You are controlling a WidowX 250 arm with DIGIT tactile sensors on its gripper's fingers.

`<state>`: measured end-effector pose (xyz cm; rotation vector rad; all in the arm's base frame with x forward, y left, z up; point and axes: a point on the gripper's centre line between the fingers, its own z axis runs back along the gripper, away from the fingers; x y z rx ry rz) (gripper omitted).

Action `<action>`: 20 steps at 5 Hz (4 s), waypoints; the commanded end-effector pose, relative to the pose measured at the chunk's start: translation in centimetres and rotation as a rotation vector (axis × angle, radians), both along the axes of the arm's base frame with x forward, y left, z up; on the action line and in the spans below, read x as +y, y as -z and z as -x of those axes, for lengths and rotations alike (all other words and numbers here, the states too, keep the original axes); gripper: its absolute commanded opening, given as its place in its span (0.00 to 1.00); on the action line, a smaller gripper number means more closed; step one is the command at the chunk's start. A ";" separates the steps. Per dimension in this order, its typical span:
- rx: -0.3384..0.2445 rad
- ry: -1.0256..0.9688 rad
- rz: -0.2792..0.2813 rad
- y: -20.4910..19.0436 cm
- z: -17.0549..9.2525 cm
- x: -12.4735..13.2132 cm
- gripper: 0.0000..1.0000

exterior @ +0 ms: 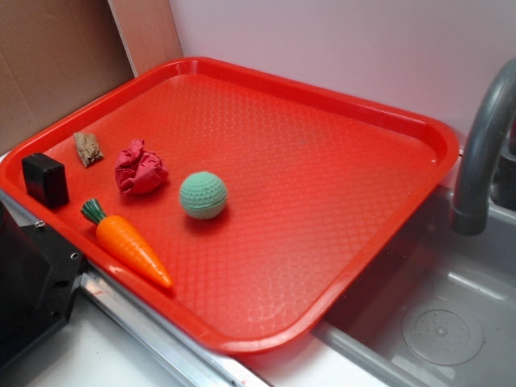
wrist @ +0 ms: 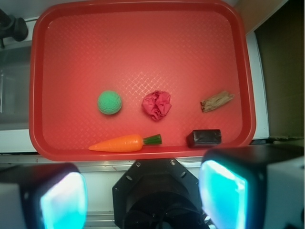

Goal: Grab the black box.

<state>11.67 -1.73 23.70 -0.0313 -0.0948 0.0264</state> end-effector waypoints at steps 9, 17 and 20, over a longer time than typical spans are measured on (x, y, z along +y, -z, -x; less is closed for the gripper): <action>0.232 -1.282 -0.108 16.7 1.9 9.3 1.00; 0.282 -1.369 -0.120 20.6 0.9 10.5 0.00; -0.021 -0.784 -0.098 10.4 -5.4 7.4 0.00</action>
